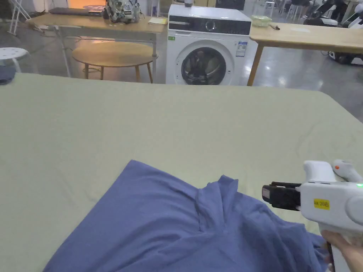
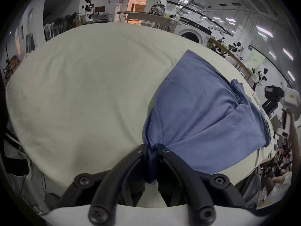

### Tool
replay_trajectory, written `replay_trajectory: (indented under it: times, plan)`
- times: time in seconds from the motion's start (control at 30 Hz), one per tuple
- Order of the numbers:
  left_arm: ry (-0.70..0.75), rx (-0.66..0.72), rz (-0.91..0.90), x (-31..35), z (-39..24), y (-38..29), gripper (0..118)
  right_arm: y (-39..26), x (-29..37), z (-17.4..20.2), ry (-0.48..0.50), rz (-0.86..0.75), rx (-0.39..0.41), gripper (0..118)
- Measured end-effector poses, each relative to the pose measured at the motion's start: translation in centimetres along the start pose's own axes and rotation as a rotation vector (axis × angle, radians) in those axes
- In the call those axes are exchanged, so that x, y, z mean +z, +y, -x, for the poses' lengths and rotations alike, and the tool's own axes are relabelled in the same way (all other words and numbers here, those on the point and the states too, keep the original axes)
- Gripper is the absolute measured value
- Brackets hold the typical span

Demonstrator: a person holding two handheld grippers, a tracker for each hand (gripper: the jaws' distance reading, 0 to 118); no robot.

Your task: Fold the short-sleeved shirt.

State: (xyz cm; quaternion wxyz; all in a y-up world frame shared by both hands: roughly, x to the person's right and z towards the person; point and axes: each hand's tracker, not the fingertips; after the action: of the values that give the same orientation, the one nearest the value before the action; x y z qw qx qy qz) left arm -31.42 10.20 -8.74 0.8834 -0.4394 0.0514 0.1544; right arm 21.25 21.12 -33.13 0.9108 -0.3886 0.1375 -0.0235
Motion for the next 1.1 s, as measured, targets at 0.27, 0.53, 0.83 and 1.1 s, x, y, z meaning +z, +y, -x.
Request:
replay_trajectory:
  times: [0.27,0.53,0.83,1.1]
  plan:
    - [-0.066,0.122,0.005,0.5,0.9,0.3,6,-0.3,-12.1,-2.1,-0.068,0.336,0.039,38]
    - [-0.117,0.083,-0.120,2.2,0.9,0.4,6,0.0,-7.2,-0.7,-0.079,0.172,0.118,2]
    - [-0.258,-0.008,-0.515,11.3,-0.3,9.6,3,6.8,12.6,3.6,-0.109,-0.295,0.207,2]
    - [-0.287,-0.128,-0.700,14.5,-4.8,24.2,2,14.6,21.8,4.5,-0.229,-0.520,0.168,2]
